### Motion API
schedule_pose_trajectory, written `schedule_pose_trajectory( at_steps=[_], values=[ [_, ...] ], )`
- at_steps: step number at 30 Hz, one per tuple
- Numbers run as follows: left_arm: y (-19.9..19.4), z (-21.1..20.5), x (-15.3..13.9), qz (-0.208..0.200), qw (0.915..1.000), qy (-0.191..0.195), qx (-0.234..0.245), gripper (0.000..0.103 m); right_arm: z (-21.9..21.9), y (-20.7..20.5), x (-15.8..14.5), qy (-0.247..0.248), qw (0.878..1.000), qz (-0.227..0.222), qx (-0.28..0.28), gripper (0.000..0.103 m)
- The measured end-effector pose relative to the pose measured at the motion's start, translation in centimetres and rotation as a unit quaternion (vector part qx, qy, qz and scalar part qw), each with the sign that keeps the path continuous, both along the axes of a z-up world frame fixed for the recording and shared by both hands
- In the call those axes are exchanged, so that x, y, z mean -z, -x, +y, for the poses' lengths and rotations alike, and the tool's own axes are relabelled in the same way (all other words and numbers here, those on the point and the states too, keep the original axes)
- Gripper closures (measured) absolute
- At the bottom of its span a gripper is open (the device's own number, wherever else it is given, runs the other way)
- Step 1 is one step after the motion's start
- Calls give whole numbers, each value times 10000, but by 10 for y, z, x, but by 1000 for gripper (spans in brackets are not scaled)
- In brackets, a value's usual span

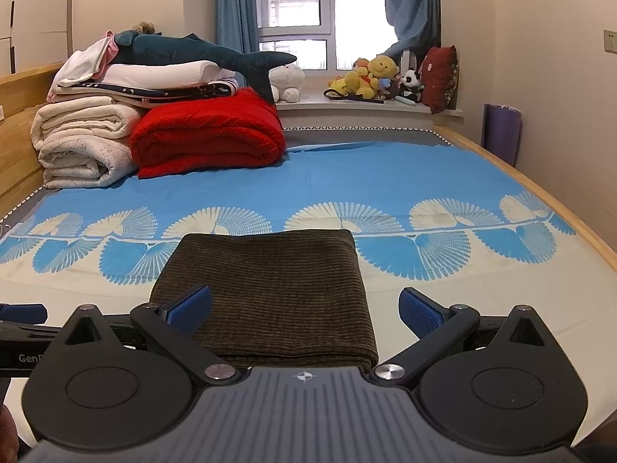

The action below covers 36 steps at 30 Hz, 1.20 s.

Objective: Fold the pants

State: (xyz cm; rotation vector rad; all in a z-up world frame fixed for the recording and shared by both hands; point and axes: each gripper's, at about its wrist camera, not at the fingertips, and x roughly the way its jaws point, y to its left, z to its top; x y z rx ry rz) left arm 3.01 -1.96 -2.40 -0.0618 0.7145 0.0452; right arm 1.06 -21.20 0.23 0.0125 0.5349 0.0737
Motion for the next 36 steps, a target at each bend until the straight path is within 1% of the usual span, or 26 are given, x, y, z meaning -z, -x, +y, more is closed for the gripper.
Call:
schedule_pose_trajectory(
  at_steps=[25,34,36],
  values=[
    [-1,1,2,29,10000,19,-22,0,3,-1,-2,-47,10000,6,-66,1],
    [-2,1,3,22,10000,-41,-47,0,7,-1,-3,-56,9999,12,-115,1],
    [-2,1,2,16,10000,-25,-45,0,7,0,-4,-58,9999,-35,-97,1]
  ],
)
